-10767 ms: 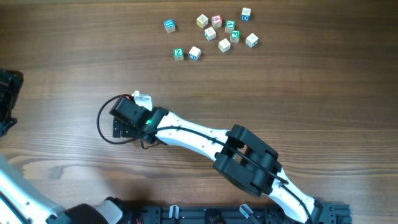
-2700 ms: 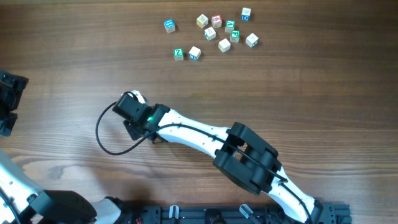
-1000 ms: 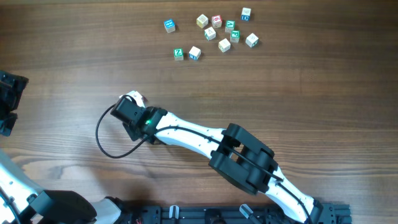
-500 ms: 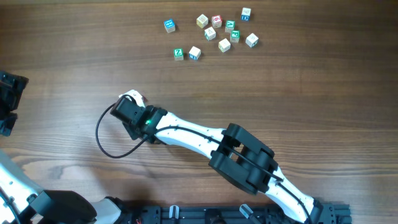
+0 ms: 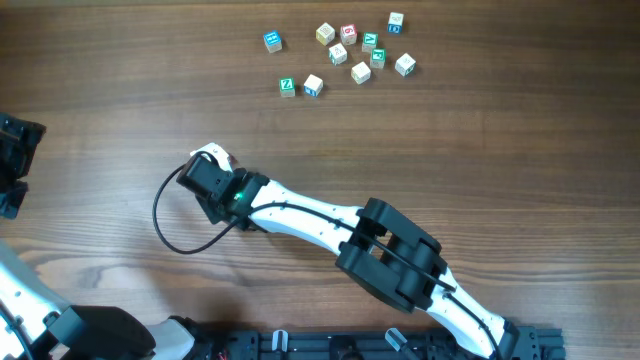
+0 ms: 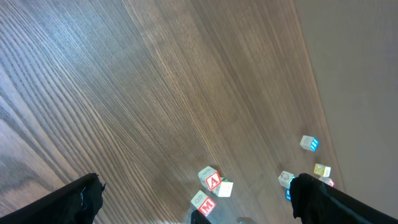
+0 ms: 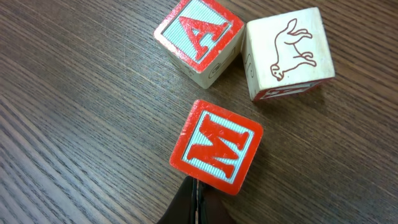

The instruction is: Form a circle

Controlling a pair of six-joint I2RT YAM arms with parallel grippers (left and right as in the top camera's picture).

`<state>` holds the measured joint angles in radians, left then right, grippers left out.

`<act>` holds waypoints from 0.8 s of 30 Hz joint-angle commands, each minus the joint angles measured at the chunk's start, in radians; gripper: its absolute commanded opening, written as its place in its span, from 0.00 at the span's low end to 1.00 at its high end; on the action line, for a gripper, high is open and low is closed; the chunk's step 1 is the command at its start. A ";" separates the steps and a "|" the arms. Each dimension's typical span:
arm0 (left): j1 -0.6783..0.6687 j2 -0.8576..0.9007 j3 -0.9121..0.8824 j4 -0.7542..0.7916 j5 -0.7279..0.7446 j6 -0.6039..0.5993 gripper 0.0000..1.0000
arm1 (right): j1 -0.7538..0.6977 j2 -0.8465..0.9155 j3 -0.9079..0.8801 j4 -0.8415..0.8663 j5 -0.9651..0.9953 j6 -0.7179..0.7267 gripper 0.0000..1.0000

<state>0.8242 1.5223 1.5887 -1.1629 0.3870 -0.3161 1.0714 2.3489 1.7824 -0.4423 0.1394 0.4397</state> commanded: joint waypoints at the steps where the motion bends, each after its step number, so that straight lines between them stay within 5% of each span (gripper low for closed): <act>1: 0.003 0.000 0.001 0.002 -0.006 0.020 1.00 | -0.006 0.019 -0.009 0.005 0.021 -0.022 0.05; 24: 0.003 0.000 0.001 0.002 -0.006 0.021 1.00 | -0.029 0.019 -0.008 -0.019 0.016 -0.043 0.05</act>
<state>0.8242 1.5223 1.5887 -1.1629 0.3870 -0.3161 1.0435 2.3489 1.7824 -0.4625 0.1394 0.4057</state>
